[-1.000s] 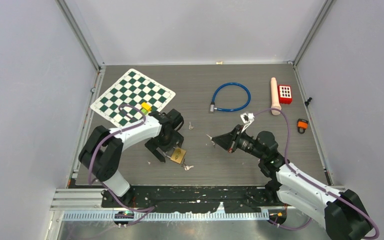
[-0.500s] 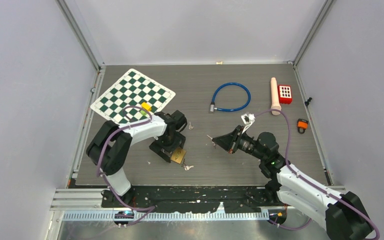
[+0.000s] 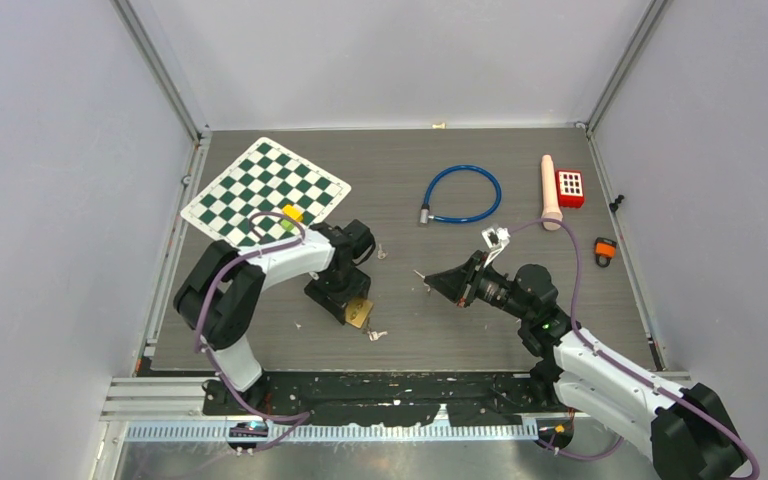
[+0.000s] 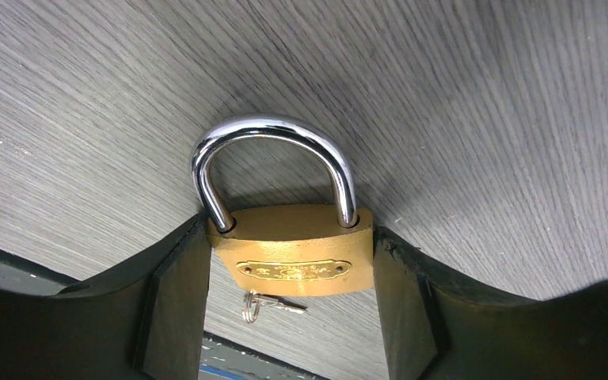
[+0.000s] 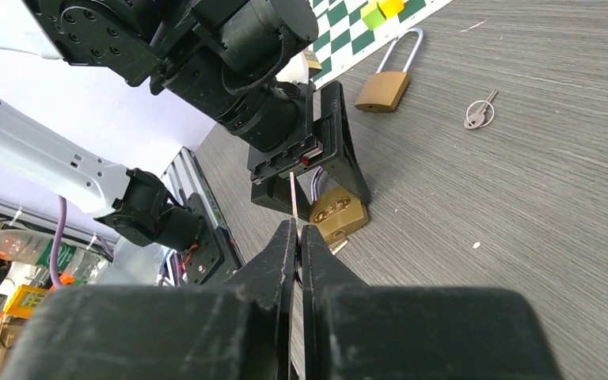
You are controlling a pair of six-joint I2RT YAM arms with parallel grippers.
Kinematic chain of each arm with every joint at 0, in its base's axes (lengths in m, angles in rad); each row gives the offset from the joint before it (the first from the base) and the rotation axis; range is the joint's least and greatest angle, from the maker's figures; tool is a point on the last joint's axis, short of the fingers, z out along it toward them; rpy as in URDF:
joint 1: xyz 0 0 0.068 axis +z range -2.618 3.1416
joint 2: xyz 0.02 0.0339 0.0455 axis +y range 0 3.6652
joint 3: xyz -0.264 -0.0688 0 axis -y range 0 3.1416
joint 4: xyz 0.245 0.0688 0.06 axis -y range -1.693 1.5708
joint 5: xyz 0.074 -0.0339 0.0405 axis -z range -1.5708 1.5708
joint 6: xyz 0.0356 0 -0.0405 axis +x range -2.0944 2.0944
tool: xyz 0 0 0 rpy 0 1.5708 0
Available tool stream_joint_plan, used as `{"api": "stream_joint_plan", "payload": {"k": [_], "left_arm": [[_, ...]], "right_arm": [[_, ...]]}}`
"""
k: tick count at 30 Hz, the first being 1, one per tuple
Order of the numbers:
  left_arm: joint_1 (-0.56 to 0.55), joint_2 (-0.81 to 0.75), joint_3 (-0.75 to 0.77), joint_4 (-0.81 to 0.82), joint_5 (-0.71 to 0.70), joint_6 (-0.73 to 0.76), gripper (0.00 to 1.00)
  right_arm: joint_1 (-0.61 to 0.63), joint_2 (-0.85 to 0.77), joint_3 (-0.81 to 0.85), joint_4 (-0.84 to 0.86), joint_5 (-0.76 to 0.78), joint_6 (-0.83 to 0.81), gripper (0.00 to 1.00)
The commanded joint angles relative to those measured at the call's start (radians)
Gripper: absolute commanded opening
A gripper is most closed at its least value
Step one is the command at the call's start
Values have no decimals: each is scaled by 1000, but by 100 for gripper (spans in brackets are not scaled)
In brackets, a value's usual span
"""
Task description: Unlock with the key
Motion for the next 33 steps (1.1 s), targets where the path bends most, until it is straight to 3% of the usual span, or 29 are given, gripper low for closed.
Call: {"api": "stream_joint_plan", "payload": {"k": [1,6,20,33], "left_arm": [[-3,-58,-21,62,-59,24,22],[-2,-177,-70,113,-64,50,0],[-2,-423,-16,185,-3,116,0],[-2,-469,-58,298,109,95,0]], "right_arm": [[3,-1,2,23,-11,-36,5],[9,18,9,12,-19,-46,5],[195,160,84,17,158,-69,5],[293,299,179,52,237,-96,5]]}}
